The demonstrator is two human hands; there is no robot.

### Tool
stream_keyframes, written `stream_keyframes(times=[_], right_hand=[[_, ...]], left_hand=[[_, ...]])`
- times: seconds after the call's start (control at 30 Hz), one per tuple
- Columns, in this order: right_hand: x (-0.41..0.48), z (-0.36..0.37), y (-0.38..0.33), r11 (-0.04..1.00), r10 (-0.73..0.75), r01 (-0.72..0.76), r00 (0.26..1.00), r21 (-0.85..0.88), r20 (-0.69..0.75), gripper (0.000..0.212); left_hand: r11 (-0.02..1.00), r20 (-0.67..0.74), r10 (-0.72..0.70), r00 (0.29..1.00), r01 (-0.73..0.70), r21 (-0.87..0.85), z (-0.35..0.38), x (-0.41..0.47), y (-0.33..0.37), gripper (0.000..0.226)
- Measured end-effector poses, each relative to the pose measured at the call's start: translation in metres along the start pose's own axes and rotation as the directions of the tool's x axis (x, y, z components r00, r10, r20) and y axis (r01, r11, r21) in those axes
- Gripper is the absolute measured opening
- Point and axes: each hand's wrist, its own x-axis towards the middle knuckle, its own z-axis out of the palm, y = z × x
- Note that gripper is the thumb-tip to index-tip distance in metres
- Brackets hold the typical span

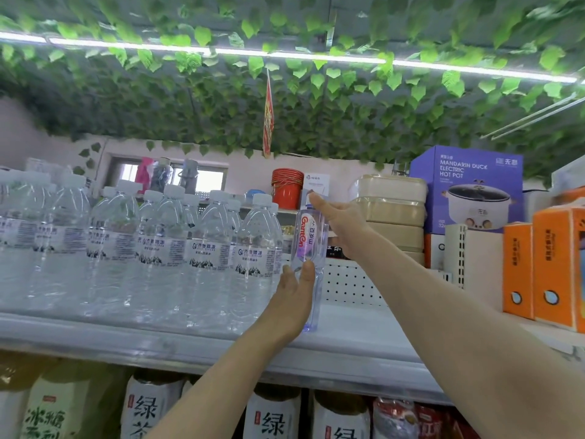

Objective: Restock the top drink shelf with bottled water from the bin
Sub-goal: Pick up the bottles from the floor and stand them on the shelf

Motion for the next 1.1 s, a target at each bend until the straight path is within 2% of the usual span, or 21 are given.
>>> stream_keyframes(times=[0.13, 0.23, 0.43, 0.8, 0.9, 1.0, 1.1], right_hand=[[-0.008, -0.006, 0.003, 0.992, -0.012, 0.029, 0.990, -0.120, 0.141, 0.055], [-0.009, -0.015, 0.010, 0.985, -0.038, 0.076, 0.971, -0.153, 0.237, 0.026], [-0.007, -0.011, 0.015, 0.993, -0.087, 0.099, 0.982, -0.068, 0.167, 0.024], [-0.008, -0.011, 0.020, 0.995, -0.103, 0.102, 0.980, 0.013, 0.168, 0.019], [-0.005, -0.011, 0.024, 0.992, -0.129, 0.129, 0.977, 0.011, 0.167, 0.023], [-0.005, -0.010, 0.026, 0.990, -0.137, 0.140, 0.980, -0.013, 0.142, 0.049], [-0.003, -0.011, 0.028, 0.990, -0.135, 0.138, 0.981, -0.008, 0.136, 0.057]], left_hand=[[1.000, -0.004, -0.017, 1.000, 0.017, -0.019, -0.001, 0.000, -0.001, 0.089], [0.999, -0.001, -0.010, 1.000, 0.010, -0.032, -0.002, 0.000, 0.000, 0.089], [0.999, -0.006, -0.031, 1.000, 0.031, -0.008, 0.000, 0.003, 0.002, 0.090], [0.999, 0.000, -0.045, 0.999, 0.045, -0.002, 0.001, 0.011, -0.002, 0.091], [0.999, -0.003, -0.039, 0.999, 0.039, -0.009, 0.001, 0.012, -0.003, 0.091], [0.999, -0.007, -0.037, 0.999, 0.037, -0.011, 0.003, 0.012, -0.003, 0.091], [0.999, -0.012, -0.039, 0.999, 0.039, -0.009, 0.003, 0.011, -0.003, 0.090]])
